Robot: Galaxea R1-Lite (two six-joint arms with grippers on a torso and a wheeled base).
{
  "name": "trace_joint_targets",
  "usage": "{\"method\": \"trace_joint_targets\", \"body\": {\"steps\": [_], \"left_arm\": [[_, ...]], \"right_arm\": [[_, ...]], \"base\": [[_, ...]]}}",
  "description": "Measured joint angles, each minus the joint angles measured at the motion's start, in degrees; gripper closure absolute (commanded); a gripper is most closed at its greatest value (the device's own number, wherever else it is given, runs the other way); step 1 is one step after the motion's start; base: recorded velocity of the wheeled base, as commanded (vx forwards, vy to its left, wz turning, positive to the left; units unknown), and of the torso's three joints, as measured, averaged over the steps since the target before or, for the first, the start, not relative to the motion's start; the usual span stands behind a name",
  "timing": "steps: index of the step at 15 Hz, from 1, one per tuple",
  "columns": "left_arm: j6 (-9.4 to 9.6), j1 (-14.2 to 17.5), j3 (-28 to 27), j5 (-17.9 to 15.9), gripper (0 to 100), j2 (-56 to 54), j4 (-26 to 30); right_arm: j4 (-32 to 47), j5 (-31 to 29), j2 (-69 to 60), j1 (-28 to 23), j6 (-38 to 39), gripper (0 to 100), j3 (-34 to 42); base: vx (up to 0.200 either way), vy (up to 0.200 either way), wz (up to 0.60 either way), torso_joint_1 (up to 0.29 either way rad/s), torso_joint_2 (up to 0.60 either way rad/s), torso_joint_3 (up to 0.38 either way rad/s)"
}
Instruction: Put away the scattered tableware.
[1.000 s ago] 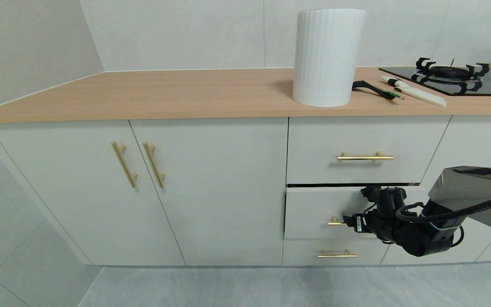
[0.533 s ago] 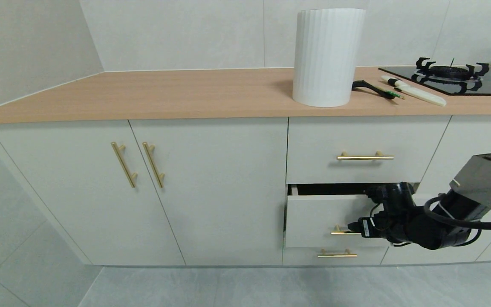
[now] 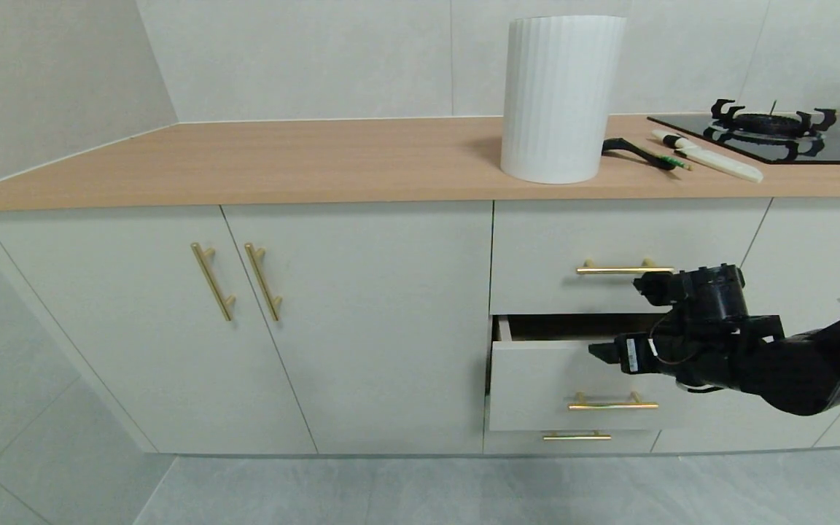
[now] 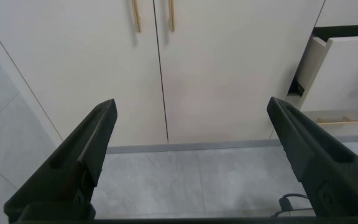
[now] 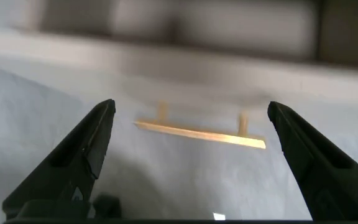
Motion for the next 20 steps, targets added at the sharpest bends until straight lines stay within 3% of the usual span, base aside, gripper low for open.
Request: {"method": "trace_joint_targets", "body": {"steps": [4,6,20], "left_arm": [[0.00,0.02,0.00,0.01,0,0.00,0.00],[0.00,0.05,0.00,0.00,0,0.00,0.00],[0.00,0.02,0.00,0.00,0,0.00,0.00]], "right_arm": [[-13.28,-4.46,4.11,0.24,1.54,0,0.10],[-15.71,-4.80,6.68,0.21,1.73,0,-0.12],[-12.79,-4.68,9.37,0.00,1.54,0,0.07]], "base": [[0.000,0.000,0.00,0.000,0.00,0.000],[0.000,0.000,0.00,0.000,0.00,0.000],[0.000,0.000,0.00,0.000,0.00,0.000]]}}
